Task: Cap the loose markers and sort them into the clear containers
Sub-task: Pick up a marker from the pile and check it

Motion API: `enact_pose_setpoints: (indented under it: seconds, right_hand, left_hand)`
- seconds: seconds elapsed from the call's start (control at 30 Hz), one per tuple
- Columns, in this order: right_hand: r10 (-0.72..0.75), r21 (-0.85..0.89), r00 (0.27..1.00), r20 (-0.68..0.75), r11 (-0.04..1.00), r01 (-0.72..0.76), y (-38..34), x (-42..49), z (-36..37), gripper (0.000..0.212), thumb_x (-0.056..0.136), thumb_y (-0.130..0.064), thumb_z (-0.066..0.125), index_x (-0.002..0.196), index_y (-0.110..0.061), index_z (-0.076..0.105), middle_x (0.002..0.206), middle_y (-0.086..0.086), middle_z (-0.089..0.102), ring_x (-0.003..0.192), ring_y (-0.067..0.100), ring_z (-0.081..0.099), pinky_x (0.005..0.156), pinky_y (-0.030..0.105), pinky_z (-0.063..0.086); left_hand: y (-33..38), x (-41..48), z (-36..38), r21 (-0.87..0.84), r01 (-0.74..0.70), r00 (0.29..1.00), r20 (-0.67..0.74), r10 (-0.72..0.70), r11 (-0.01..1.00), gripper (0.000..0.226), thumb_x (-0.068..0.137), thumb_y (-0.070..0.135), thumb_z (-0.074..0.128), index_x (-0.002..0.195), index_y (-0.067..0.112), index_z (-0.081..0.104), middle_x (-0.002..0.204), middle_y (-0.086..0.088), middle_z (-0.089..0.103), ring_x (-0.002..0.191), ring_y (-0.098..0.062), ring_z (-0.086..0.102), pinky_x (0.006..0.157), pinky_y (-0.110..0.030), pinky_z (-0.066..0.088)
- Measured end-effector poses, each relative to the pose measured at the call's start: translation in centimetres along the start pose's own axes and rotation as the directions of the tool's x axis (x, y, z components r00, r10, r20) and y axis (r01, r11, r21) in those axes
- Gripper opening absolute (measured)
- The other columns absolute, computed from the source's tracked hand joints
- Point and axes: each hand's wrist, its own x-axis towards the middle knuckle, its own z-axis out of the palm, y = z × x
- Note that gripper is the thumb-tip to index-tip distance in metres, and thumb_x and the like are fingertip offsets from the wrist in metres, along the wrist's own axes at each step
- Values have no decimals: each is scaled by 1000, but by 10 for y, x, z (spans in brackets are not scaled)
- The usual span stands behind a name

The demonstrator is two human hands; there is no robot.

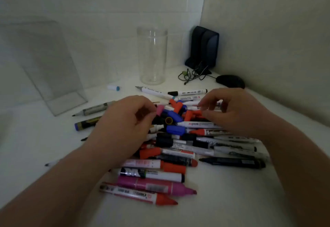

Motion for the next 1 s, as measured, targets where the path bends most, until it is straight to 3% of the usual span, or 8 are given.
enact_pose_setpoints:
  seconds: [0.13,0.27,0.37,0.43,0.57,0.7,0.9,1.0]
  right_hand:
    - [-9,25,993,114,1000,7,-1,-1,3,21,83,-22,78,97,-35,70,90,-21,65,79,-22,54,64,-2,39]
    - [-28,11,984,177,1000,27,-2,0,8,21,83,-30,77,101,-39,70,96,-24,64,96,-15,55,71,6,43]
    - [-40,-13,987,156,999,43,-1,-2,9,24,83,-34,77,105,-40,69,97,-26,63,97,-14,55,73,5,40]
    - [-29,-30,985,168,999,34,-2,-1,11,26,84,-35,76,108,-41,68,100,-26,62,95,-12,55,73,6,40]
    - [-4,-52,979,202,999,15,-6,1,18,23,86,-31,74,106,-41,68,97,-23,62,94,-17,51,67,2,40]
    - [34,-66,980,194,998,-22,-9,2,23,18,87,-34,74,101,-42,68,92,-24,61,92,-20,49,62,5,41]
    - [27,-41,999,20,999,-26,-11,3,18,8,93,-38,65,99,-43,65,95,-23,63,92,-5,58,77,15,43]
    - [105,205,984,-145,976,-74,-7,4,18,14,96,-29,61,100,-41,66,86,-14,71,79,1,66,69,12,49]
  left_hand:
    - [-1,0,1,6,69,997,-25,-69,998,13,93,32,65,86,42,61,84,22,60,84,9,53,64,-9,35]
    - [-3,0,-5,-34,119,990,-77,-121,992,11,91,30,68,85,39,65,82,20,65,81,8,58,62,-8,36]
    - [-8,1,-15,-101,164,971,-161,-179,981,10,90,26,71,83,33,69,76,17,67,76,6,60,62,-12,40]
    - [-12,3,-22,-137,189,958,-191,-213,972,11,90,26,73,82,32,70,74,17,68,74,5,61,59,-6,40]
    - [-18,4,-20,-114,196,966,-150,-212,974,10,91,26,71,83,33,69,78,16,67,78,5,60,60,-5,40]
    - [-13,3,-13,-51,109,993,-39,-111,993,11,91,30,67,85,39,64,81,20,63,81,8,56,62,-7,38]
    - [-13,1,-17,-63,51,998,-40,-54,997,17,92,25,66,86,41,62,82,21,63,84,8,56,65,-7,38]
    - [-13,0,-21,-87,24,997,-72,-30,996,19,89,23,69,83,41,63,79,19,64,84,5,58,67,-3,39]
